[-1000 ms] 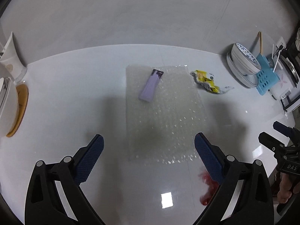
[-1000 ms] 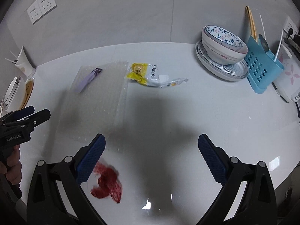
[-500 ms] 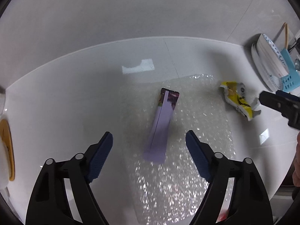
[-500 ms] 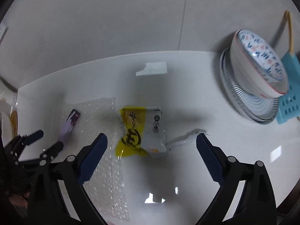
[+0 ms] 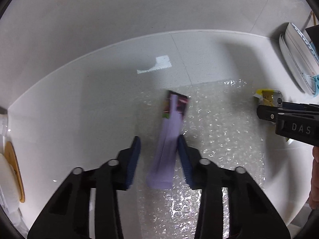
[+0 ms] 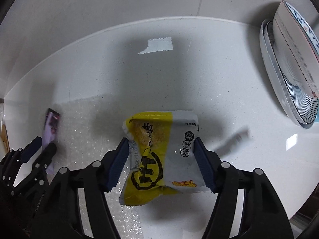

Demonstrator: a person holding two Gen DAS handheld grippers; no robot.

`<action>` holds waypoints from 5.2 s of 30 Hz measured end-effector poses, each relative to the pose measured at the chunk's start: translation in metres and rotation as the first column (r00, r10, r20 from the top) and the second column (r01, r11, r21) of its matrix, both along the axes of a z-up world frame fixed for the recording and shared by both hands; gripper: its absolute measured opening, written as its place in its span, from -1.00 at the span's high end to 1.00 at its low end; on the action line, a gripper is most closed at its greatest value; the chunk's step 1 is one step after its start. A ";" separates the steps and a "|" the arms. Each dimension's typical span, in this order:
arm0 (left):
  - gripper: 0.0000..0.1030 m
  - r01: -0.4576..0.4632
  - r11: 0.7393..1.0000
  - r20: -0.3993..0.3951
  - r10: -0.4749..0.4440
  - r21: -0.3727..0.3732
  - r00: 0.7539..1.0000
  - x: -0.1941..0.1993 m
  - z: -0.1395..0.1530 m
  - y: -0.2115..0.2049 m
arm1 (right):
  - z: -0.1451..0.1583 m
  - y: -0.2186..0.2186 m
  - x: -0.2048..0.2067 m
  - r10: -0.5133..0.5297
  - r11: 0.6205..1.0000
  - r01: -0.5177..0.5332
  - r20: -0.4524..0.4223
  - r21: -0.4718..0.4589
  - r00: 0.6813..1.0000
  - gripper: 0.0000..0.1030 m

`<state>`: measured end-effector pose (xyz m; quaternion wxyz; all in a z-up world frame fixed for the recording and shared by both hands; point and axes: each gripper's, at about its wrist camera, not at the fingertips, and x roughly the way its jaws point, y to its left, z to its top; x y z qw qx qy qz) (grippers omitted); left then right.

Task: Collect trash
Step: 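Grasp the purple packet with the left tool while the right tool grasps the yellow snack bag, then lift the purple packet and yellow bag and carry them toward the wastebasket, then lower the yellow bag into the basket with the right tool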

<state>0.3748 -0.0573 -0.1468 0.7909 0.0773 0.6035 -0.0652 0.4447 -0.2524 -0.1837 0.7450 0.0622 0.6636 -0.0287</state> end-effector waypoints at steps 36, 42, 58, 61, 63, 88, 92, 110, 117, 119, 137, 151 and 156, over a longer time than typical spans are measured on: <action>0.78 -0.105 0.974 0.137 0.134 -0.200 0.982 -0.112 0.065 0.053 | 0.075 -0.008 -0.113 -0.035 0.999 0.034 0.225 0.012 0.974 0.52; 0.78 -0.108 0.968 0.150 0.144 -0.225 0.978 -0.154 0.079 0.047 | 0.096 -0.009 -0.152 -0.019 1.000 0.020 0.263 0.000 0.965 0.52; 0.78 -0.119 0.968 0.163 0.157 -0.222 0.974 -0.251 0.105 0.019 | 0.120 -0.014 -0.264 0.040 0.999 -0.037 0.304 -0.016 0.952 0.52; 0.78 -0.121 0.967 0.161 0.159 -0.223 0.974 -0.269 0.108 0.020 | 0.122 -0.018 -0.279 0.046 0.999 -0.044 0.311 -0.012 0.949 0.52; 0.78 -0.124 0.965 0.159 0.163 -0.230 0.974 -0.280 0.108 0.020 | 0.121 -0.021 -0.289 0.058 0.998 -0.060 0.309 -0.006 0.949 0.52; 0.78 -0.080 0.975 0.178 0.118 -0.206 0.977 -0.395 0.107 -0.026 | 0.122 -0.023 -0.395 0.145 0.989 -0.148 0.345 -0.019 0.927 0.52; 0.78 -0.082 0.975 0.174 0.119 -0.209 0.977 -0.411 0.104 -0.030 | 0.118 -0.024 -0.415 0.154 0.987 -0.158 0.348 -0.017 0.925 0.52; 0.78 -0.098 0.971 0.131 0.129 -0.219 0.983 -0.473 0.059 -0.041 | 0.065 -0.034 -0.479 0.196 0.978 -0.210 0.297 0.015 0.935 0.52; 0.78 -0.107 0.968 0.108 0.134 -0.226 0.985 -0.495 0.033 -0.042 | 0.046 -0.040 -0.503 0.226 0.970 -0.242 0.288 0.021 0.931 0.52; 0.78 -0.106 0.970 0.105 0.132 -0.220 0.986 -0.499 0.024 -0.043 | 0.036 -0.040 -0.508 0.238 0.968 -0.251 0.280 0.011 0.930 0.52; 0.78 -0.122 0.972 0.036 0.131 -0.202 0.991 -0.517 -0.066 -0.042 | -0.047 -0.022 -0.527 0.309 0.945 -0.322 0.174 0.050 0.935 0.52; 0.78 -0.169 0.962 0.004 0.174 -0.214 0.985 -0.518 -0.094 -0.026 | -0.104 -0.003 -0.522 0.365 0.924 -0.376 0.122 0.077 0.923 0.49; 0.78 -0.184 0.960 -0.011 0.185 -0.210 0.983 -0.520 -0.097 -0.020 | -0.116 0.003 -0.519 0.383 0.918 -0.391 0.102 0.069 0.918 0.31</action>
